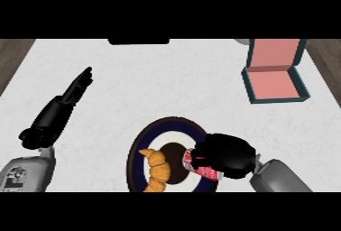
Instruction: Pick the can from the plate and place it in the cardboard box
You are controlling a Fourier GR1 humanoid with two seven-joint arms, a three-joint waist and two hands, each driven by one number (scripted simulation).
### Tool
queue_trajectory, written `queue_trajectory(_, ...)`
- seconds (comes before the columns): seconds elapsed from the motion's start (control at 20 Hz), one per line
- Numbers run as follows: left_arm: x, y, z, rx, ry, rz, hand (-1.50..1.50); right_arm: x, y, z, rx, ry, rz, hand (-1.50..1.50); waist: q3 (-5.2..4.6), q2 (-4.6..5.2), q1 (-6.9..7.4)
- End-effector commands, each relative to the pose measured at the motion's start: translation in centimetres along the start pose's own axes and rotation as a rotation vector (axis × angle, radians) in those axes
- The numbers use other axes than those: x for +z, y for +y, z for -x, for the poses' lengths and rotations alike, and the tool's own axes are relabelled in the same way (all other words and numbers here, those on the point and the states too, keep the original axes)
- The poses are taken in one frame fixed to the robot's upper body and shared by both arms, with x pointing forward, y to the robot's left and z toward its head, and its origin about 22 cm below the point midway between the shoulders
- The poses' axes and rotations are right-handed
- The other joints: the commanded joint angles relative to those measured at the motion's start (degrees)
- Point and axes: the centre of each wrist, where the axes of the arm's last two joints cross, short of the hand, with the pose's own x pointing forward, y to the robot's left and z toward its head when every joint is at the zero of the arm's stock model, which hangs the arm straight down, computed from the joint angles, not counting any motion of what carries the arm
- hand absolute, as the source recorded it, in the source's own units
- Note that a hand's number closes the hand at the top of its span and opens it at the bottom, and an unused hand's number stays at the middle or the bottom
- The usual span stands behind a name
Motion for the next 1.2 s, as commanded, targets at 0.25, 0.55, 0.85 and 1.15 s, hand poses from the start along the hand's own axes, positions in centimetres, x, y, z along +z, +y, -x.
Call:
queue_trajectory(0.25,0.5,2.0,1.2,0.005,0.009,-0.001,0.00,10.8,-5.3,-0.7,0.085,-0.129,0.236,1.50,-0.19,0.33,-0.28)
queue_trajectory(0.55,-0.2,0.0,-0.5,0.012,-0.005,0.002,0.00,14.9,-9.5,0.6,-0.038,0.050,0.464,1.50,-0.19,0.33,0.17)
queue_trajectory(0.85,-0.2,-0.9,-0.7,0.001,-0.017,0.023,0.00,16.4,-12.8,3.2,-0.217,0.310,0.643,1.50,-0.22,0.46,1.23)
queue_trajectory(1.15,-1.5,-1.5,-1.8,-0.011,-0.028,0.057,0.00,16.5,-17.5,9.0,-0.275,0.478,0.691,1.50,-0.18,0.78,2.42)
